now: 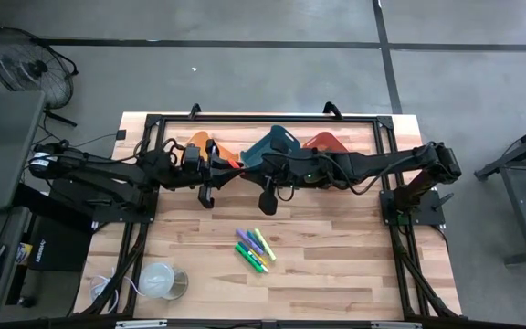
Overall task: Pick & Place Markers
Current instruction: Put the orange pen into the yellow bin
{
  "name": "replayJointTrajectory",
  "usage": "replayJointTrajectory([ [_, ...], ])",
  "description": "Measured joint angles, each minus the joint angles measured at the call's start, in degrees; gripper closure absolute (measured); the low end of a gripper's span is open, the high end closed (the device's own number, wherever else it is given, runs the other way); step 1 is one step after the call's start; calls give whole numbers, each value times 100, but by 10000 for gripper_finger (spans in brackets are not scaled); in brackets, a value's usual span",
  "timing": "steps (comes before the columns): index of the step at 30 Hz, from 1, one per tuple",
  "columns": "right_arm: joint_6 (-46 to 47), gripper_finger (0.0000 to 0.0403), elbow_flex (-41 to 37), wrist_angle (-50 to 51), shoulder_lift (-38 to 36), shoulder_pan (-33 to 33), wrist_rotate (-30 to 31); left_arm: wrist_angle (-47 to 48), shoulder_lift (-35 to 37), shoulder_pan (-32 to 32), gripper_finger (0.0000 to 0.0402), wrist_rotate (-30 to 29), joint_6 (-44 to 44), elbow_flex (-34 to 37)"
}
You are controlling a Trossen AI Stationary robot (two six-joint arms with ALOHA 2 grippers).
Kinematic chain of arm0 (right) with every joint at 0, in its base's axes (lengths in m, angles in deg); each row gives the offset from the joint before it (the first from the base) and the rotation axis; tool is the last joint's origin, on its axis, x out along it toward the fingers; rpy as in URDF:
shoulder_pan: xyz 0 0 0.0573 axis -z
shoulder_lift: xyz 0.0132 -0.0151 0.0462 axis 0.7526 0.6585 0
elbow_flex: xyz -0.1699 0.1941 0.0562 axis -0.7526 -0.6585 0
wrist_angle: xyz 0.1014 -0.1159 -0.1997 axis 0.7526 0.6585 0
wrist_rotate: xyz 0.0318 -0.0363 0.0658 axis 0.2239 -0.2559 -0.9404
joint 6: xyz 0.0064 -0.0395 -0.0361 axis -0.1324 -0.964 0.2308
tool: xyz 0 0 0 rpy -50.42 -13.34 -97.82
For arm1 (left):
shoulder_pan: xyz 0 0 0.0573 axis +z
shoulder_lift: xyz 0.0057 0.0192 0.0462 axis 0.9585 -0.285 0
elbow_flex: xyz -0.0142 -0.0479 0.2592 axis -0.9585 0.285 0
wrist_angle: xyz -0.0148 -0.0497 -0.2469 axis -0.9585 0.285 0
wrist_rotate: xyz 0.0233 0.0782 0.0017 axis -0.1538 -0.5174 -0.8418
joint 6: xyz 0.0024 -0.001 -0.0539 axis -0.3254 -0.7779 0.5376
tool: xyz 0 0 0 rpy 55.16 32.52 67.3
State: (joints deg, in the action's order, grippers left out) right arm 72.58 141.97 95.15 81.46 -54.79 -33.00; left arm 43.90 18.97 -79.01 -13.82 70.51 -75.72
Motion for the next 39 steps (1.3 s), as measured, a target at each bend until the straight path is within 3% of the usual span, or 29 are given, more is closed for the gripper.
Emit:
replayJointTrajectory([
  [7, 11, 379, -1, -2, -1, 0, 4, 4, 0, 0, 363, 0, 23, 0],
  [15, -4, 271, -2, -44, -14, 2, 32, 52, -9, -7, 363, 44, 65, 0],
  [21, 13, 236, -2, 243, -277, 1, 545, 154, -7, -4, 363, -354, 36, 0],
  [28, 465, 230, -2, 1540, -811, -2, 1447, 1348, 298, 325, 363, -1423, 294, -2],
  [33, 967, 230, -2, 2632, -1063, -4, 1746, 2576, 472, 1032, 363, -1412, 880, -2],
  [39, 1437, 229, -3, 3621, -1115, -4, 1936, 4106, 530, 1918, 363, -956, 1581, -1],
])
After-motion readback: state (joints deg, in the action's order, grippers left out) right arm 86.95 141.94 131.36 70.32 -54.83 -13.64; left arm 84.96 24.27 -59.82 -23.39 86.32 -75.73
